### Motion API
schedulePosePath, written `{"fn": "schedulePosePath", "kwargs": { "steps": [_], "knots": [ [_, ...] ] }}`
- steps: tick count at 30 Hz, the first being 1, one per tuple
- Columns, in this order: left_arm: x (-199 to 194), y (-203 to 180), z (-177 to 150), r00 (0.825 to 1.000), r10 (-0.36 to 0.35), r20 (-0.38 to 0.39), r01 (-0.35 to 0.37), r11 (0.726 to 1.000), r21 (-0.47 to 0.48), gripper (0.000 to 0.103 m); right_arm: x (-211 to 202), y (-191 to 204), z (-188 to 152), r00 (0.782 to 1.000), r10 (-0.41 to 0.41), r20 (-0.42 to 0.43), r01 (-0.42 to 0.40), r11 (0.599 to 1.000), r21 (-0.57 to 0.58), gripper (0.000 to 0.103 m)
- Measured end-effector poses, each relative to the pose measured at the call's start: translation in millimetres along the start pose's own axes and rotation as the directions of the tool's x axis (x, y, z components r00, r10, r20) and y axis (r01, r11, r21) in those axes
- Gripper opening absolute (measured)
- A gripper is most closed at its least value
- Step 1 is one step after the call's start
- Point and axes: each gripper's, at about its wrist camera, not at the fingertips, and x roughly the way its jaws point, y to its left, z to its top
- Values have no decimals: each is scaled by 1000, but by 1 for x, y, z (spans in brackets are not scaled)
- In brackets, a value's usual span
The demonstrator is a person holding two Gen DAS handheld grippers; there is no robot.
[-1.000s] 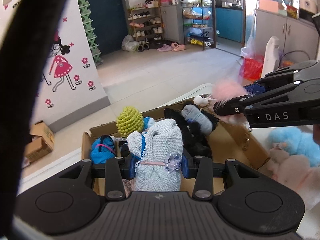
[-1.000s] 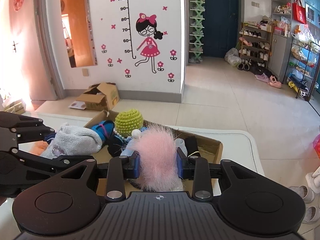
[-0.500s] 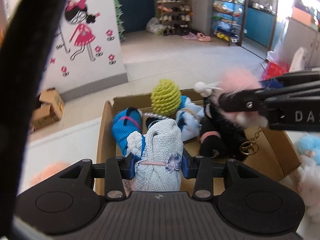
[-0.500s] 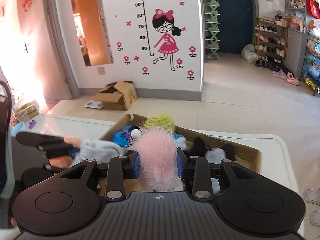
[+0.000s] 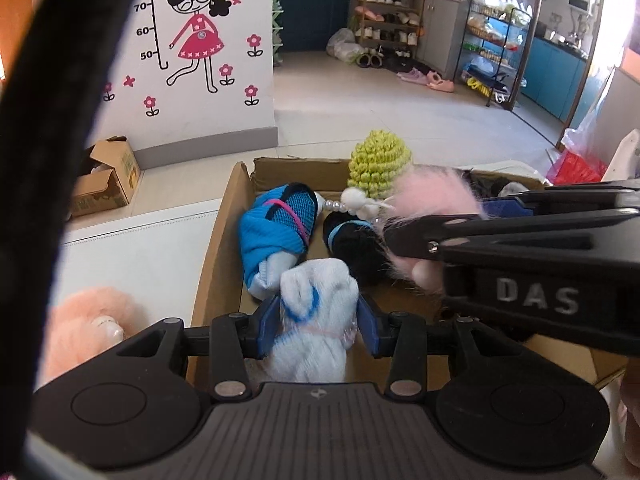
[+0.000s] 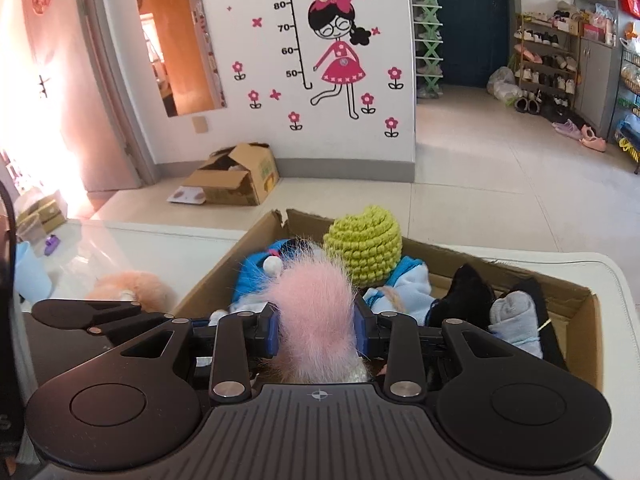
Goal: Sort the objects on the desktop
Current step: 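Lower the held sock and pompom down into the box with both tools, then open both tools to release the sock and pompom into the box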
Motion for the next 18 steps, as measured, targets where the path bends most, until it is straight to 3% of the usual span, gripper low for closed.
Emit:
{"fn": "schedulePosePath", "kwargs": {
  "steps": [2, 4, 6, 8, 12, 18],
  "knots": [
    [-3, 0, -2, 1000, -8, 10, 7, 1000, 7, 42, 5, 1, -4, 1000, -13, -8, 13, 1000, -4, 43],
    [-8, -1, -3, 1000, -17, 23, 17, 1000, 18, 60, 11, 2, -7, 1000, -23, -16, 23, 1000, 2, 50],
    [-15, -3, -2, 999, -11, 41, 10, 999, 34, 85, 14, 3, -9, 999, -37, -20, 37, 999, -3, 53],
    [-21, -4, -1, 999, -16, 52, 14, 999, 43, 94, 13, 5, -9, 999, -51, -11, 51, 999, -18, 62],
    [-41, 4, 0, 997, -38, 62, 35, 998, 46, 102, -7, 8, 0, 998, -52, 39, 53, 998, -25, 67],
    [-98, 29, -5, 992, -69, 109, 64, 997, 47, 102, -64, 9, 7, 991, -35, 131, 39, 999, -25, 79]
  ]
}}
